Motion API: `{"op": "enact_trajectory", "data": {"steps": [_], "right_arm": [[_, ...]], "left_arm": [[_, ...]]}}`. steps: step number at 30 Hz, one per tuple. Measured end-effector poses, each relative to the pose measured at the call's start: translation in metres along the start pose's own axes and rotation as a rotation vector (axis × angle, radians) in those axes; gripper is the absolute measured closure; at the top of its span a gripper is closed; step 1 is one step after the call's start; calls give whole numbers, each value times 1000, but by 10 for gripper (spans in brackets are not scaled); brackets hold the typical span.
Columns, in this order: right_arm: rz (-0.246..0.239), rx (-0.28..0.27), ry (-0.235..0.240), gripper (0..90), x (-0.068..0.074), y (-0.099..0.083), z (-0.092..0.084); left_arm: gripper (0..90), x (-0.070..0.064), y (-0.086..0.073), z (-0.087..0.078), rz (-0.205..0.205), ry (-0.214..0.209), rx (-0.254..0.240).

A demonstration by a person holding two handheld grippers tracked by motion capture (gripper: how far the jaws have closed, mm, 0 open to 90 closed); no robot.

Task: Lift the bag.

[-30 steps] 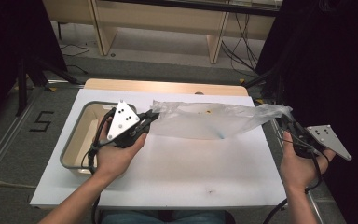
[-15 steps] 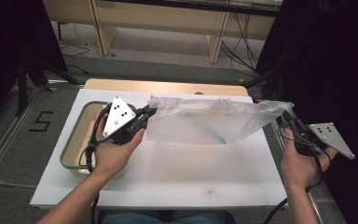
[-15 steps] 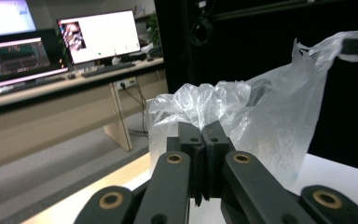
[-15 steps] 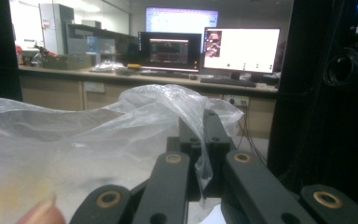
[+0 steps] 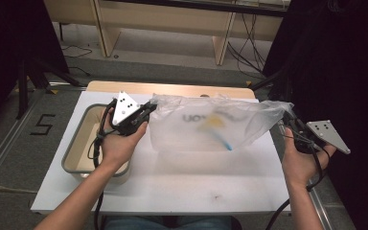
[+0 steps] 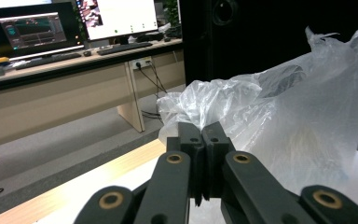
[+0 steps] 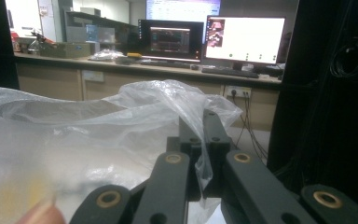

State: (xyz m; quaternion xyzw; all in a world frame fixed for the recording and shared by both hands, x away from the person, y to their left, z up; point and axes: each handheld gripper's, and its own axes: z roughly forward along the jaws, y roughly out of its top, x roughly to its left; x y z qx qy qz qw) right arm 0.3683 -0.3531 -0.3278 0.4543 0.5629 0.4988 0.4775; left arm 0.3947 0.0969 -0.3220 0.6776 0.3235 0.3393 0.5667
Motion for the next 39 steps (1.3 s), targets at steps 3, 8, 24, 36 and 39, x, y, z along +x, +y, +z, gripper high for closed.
{"op": "enact_trajectory", "data": {"steps": [3, 8, 24, 36, 39], "right_arm": [[3, 6, -1, 899, 1, -2, 8], [-4, 29, -10, 898, 2, -6, 24], [3, 133, -23, 897, 0, -36, 47], [-10, 157, -21, 897, 3, -44, 54], [-17, 169, -20, 897, 4, -47, 55]], "left_arm": [[893, 3, -1, 7, 1, 9, 16], [893, 10, -6, 21, -8, 21, 61], [892, 18, -20, 53, -25, 46, 147], [891, 23, -30, 65, -40, 69, 179], [891, 24, -31, 68, -40, 74, 188]]}}
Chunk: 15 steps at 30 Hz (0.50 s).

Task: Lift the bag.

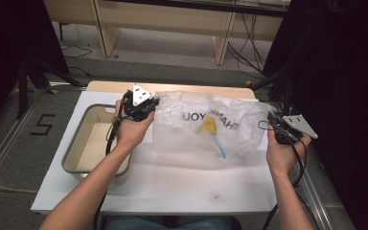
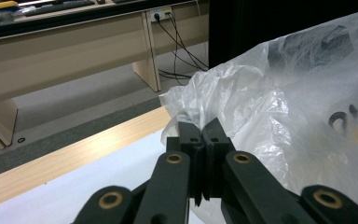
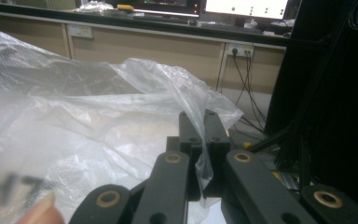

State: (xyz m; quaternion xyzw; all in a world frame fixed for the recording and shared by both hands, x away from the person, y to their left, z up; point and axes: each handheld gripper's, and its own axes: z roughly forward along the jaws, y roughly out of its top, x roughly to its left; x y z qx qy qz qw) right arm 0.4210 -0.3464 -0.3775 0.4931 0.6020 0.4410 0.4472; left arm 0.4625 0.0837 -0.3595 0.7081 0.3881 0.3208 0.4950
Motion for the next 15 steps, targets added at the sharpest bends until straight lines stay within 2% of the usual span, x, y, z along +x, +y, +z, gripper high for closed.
{"op": "enact_trajectory", "data": {"steps": [15], "right_arm": [[-8, 38, 6, 897, 3, -10, 11]], "left_arm": [[891, 4, -7, 19, -17, 24, 47]]}}
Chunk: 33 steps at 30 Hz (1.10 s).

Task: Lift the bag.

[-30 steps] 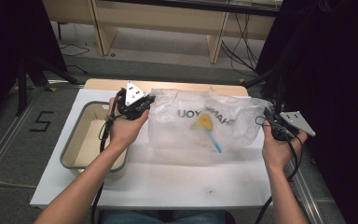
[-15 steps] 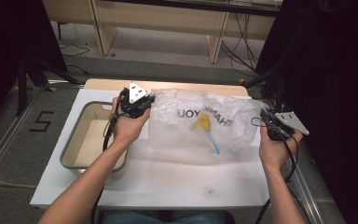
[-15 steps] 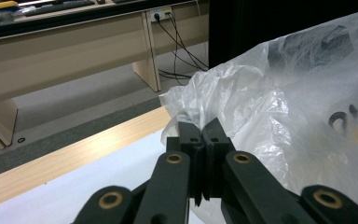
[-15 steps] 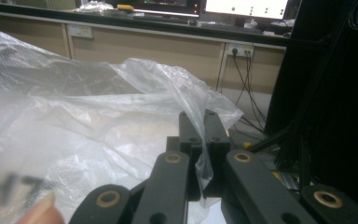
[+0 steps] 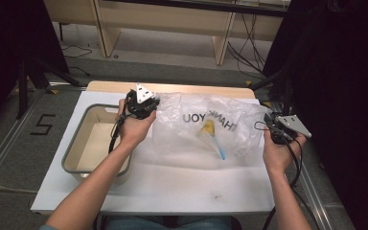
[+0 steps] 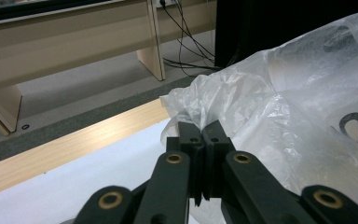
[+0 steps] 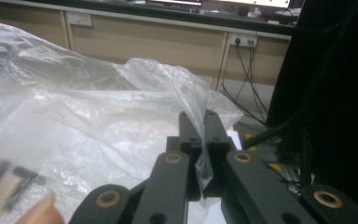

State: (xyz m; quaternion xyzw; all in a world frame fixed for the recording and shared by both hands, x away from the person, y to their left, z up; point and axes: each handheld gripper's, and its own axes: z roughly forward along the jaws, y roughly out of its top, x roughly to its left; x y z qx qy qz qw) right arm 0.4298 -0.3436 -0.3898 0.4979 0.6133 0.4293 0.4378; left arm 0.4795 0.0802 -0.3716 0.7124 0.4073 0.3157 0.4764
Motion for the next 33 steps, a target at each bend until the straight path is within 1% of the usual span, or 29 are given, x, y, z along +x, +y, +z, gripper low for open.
{"op": "enact_trajectory", "data": {"steps": [7, 15, 18, 21, 22, 31, 33], "right_arm": [[-2, 11, 2, 897, 1, -2, 3], [3, 41, 17, 897, 2, -8, 9], [5, 53, 17, 897, 2, -10, 10], [7, 66, 20, 896, 2, -12, 11], [7, 68, 20, 896, 2, -12, 12], [7, 105, 27, 896, 2, -18, 16], [10, 120, 31, 896, 2, -18, 16]], "left_arm": [[890, 3, -3, 6, -3, 10, 21], [890, 3, -6, 13, -2, 18, 43], [889, 3, -7, 15, 5, 20, 53], [887, 3, -7, 16, 6, 18, 60], [886, 3, -8, 17, 1, 20, 62], [879, 3, -9, 20, 10, 17, 84], [878, 2, -10, 21, 6, 14, 86]]}}
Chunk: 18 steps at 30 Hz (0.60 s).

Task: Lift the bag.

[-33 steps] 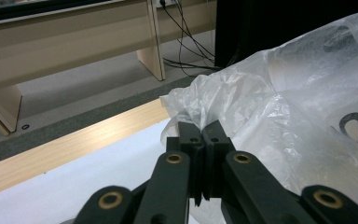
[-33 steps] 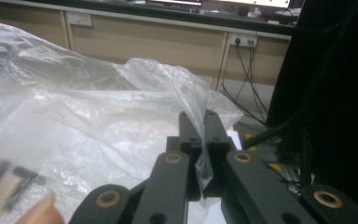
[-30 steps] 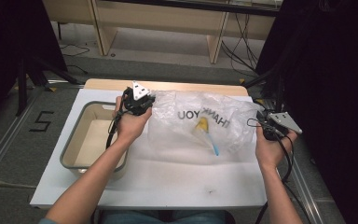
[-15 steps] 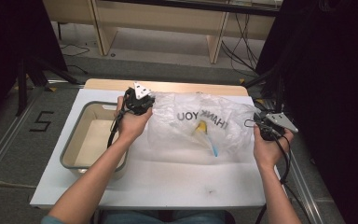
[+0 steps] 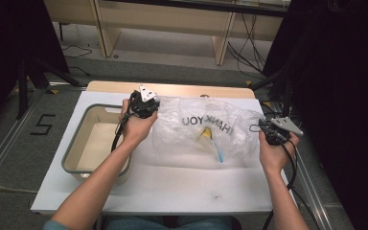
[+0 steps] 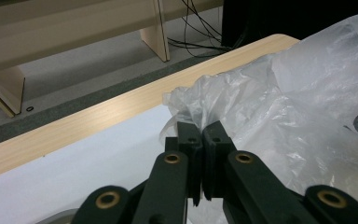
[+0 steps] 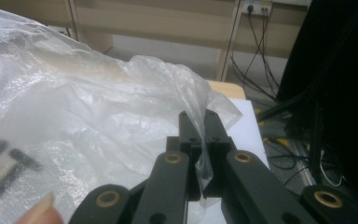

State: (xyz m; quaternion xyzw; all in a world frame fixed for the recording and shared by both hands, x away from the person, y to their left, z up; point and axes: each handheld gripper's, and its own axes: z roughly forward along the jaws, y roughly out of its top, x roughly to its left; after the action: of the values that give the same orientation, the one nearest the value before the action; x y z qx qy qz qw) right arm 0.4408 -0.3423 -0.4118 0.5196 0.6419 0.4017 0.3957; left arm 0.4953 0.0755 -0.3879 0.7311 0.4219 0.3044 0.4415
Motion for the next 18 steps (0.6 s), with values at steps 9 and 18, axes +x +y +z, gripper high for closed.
{"op": "enact_trajectory", "data": {"steps": [9, 18], "right_arm": [[-3, 50, 19, 891, 1, -3, 3], [4, 67, 23, 882, -1, -5, 4]], "left_arm": [[857, -3, -2, 3, 14, -21, 33], [652, -3, 0, -1, -21, -53, 25]]}}
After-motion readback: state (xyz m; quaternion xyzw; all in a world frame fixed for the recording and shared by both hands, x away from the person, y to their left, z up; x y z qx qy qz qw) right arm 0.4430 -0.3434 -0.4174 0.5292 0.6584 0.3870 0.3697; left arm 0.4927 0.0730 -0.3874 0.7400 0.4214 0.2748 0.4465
